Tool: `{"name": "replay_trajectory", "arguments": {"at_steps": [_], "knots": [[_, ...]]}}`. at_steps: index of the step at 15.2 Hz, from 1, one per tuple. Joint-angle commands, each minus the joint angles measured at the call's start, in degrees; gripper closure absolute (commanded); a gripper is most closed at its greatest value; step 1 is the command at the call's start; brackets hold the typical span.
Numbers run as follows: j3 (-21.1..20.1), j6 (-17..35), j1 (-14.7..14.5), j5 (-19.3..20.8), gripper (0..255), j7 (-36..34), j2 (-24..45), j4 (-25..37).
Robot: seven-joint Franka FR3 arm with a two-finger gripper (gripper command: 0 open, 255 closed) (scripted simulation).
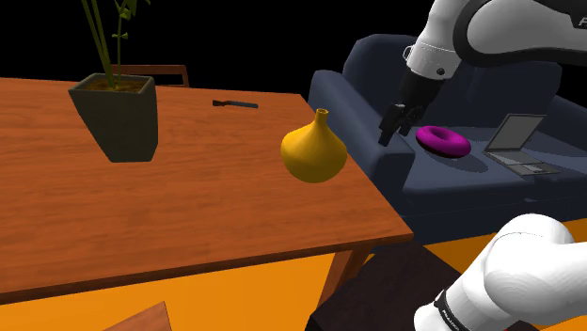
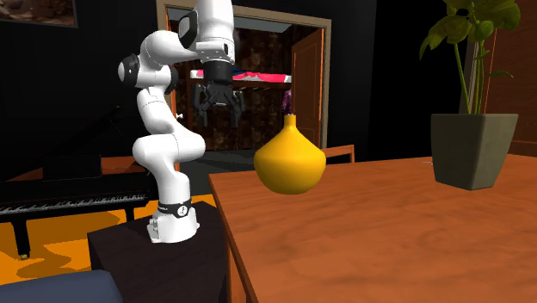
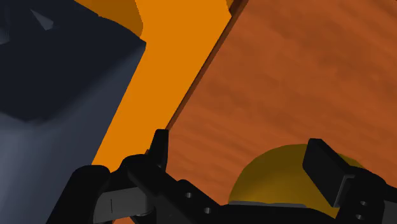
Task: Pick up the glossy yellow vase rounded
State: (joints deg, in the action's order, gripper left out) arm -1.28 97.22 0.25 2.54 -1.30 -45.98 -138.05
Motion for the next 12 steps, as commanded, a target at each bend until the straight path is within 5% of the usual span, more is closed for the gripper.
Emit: {"name": "replay_trajectory", "arguments": {"at_steps": [1,12], "knots": [[0.00,0.00,0.00,0.00,0,0.00,0.00,0.00],[-4.84,-3.43,-2.46,-3.58,0,-3.95,25.27,25.62]]}}
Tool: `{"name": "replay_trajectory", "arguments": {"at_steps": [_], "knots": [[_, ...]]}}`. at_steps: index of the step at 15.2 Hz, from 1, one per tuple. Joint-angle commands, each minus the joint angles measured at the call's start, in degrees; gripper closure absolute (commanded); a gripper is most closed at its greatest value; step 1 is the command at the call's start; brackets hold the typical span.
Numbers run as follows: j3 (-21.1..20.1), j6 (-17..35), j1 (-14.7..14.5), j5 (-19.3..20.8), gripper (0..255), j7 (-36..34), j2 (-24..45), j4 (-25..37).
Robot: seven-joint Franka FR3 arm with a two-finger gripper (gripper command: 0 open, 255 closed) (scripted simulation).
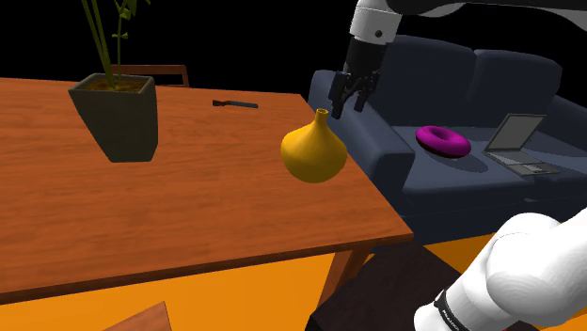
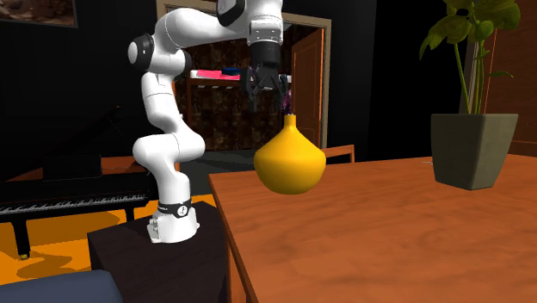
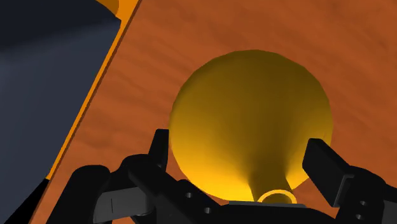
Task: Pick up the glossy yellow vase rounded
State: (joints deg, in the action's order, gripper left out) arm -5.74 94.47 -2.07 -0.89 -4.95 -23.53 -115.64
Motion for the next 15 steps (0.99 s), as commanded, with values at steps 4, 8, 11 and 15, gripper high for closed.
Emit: {"name": "replay_trajectory", "arguments": {"at_steps": [4,8,11,15], "knots": [[-1.99,-3.88,-0.93,-0.49,0,-1.86,12.27,14.83],[-2.07,-1.73,-1.02,-0.57,0,-1.90,12.28,12.62],[-2.08,0.63,-1.04,-0.64,0,-1.84,11.84,9.83],[-2.06,1.84,-1.04,-0.67,255,-1.78,11.61,8.39]]}}
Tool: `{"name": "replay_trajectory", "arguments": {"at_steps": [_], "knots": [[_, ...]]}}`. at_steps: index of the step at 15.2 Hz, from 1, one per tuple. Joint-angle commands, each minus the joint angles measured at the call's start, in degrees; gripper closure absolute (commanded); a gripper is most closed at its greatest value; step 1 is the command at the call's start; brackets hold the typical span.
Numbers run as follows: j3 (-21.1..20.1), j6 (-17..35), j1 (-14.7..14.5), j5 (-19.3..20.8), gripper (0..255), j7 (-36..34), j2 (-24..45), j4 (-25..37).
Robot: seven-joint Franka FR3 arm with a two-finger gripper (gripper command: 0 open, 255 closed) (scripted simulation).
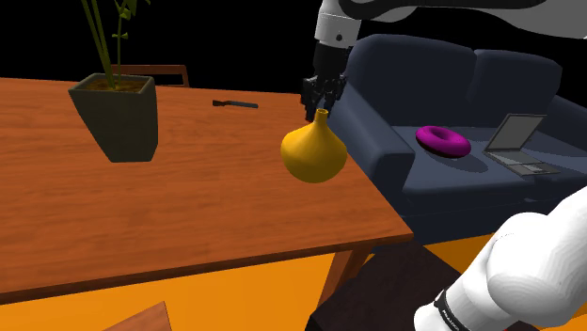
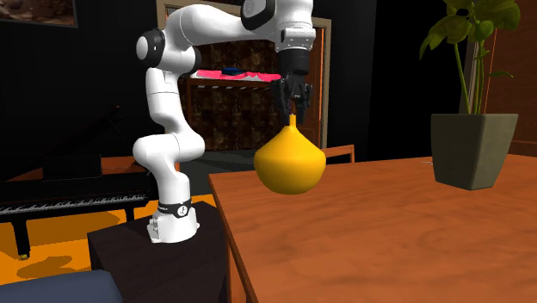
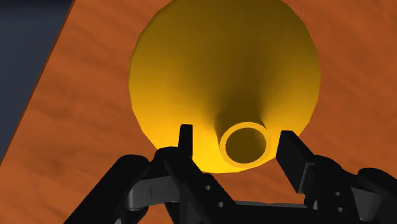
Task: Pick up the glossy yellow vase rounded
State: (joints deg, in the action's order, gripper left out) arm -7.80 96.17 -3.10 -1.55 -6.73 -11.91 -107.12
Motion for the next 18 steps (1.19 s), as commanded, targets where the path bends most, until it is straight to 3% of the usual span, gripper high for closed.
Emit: {"name": "replay_trajectory", "arguments": {"at_steps": [1,9,18], "knots": [[0.00,0.12,-0.01,-0.01,255,-0.01,-0.04,-0.15],[-0.03,0.16,-0.02,0.00,255,-0.04,0.03,-0.11],[-0.03,-6.97,0.04,0.21,255,-0.21,1.57,8.54]]}}
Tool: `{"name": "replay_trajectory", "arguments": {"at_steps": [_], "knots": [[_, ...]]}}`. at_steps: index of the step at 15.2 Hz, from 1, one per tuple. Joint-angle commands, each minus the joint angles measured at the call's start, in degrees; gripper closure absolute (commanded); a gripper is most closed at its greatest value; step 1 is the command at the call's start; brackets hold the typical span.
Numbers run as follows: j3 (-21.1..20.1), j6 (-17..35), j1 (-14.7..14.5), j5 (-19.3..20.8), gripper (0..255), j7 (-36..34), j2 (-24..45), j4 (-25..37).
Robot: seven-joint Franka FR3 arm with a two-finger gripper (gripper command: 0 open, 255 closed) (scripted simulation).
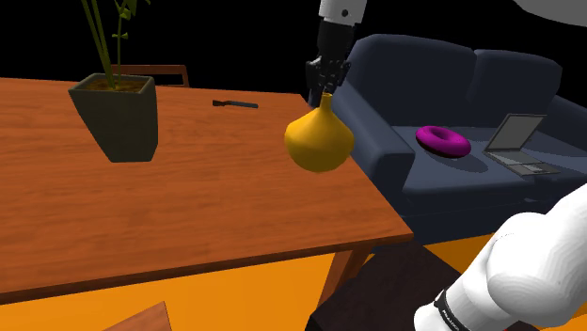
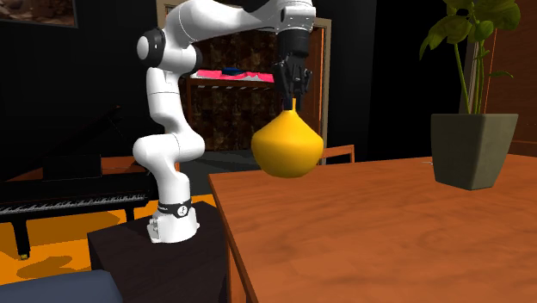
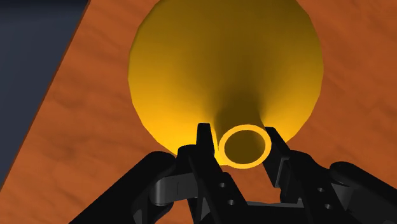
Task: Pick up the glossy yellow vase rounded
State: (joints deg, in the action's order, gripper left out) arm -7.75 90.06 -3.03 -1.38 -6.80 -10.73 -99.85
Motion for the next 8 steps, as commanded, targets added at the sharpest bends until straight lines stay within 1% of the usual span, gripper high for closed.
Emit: {"name": "replay_trajectory", "arguments": {"at_steps": [1,6,8], "knots": [[-0.09,-1.66,-0.03,0.07,255,-0.17,0.63,2.33],[-0.15,-5.80,-0.02,0.25,255,-0.33,2.08,7.90],[-0.15,-5.92,-0.03,0.26,255,-0.33,2.12,8.07]]}}
